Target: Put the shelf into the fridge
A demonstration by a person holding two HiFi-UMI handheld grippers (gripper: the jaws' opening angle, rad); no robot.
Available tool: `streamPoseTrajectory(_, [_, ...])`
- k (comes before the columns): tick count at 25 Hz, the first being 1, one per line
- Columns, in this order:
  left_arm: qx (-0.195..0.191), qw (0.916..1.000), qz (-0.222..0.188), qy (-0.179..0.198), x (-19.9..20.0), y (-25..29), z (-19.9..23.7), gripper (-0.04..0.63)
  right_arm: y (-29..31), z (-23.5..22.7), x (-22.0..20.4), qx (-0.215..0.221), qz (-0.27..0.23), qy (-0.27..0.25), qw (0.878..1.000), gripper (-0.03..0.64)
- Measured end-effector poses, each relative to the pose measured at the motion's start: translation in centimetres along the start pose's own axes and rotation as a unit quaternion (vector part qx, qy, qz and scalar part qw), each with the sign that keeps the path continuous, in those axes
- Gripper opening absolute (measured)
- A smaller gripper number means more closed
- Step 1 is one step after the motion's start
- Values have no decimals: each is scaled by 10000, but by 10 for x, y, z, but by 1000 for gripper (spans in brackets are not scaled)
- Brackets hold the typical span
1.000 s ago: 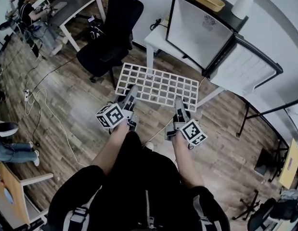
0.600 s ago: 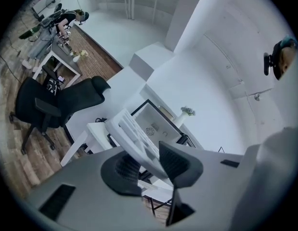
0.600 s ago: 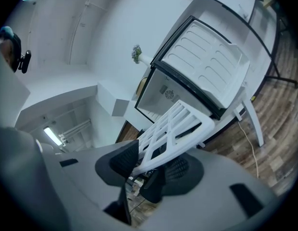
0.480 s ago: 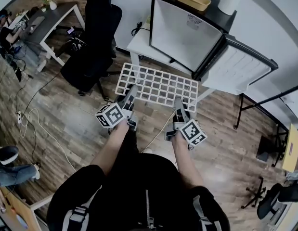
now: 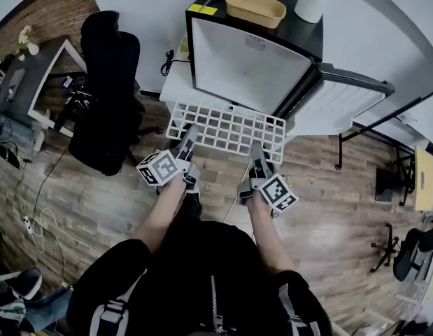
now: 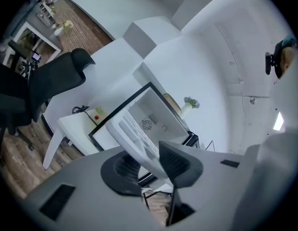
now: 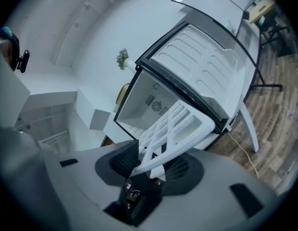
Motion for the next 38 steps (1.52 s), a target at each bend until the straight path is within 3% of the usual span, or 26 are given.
streamPoseTrajectory(7, [-341,9981,519,57,47,51,35,126,48,7,7,-365,-416,145,9984,158])
streamPoseTrajectory(17, [-644,9947,801,-84,68,92,67,126,81,5,15,-776,-600,84,9951,158])
streamPoseTrajectory(32, [-684,9933,927,-80,80,147,81,126,119,-17,54,-697,-638,4,9955,156])
streamPoseTrajectory(38, [-671,9926,1006,-122,76,153,80,126,122,-36,50,-703,-514,97,9962,156])
Point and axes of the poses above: the fingertips, and each gripper's own axes: y forward along the fingers, z to its left, x out of its top, the point moved 6 cm from there along -y, backward along the fingers, and after that the axes turned 12 degrees about z, right-handed, at the moved point
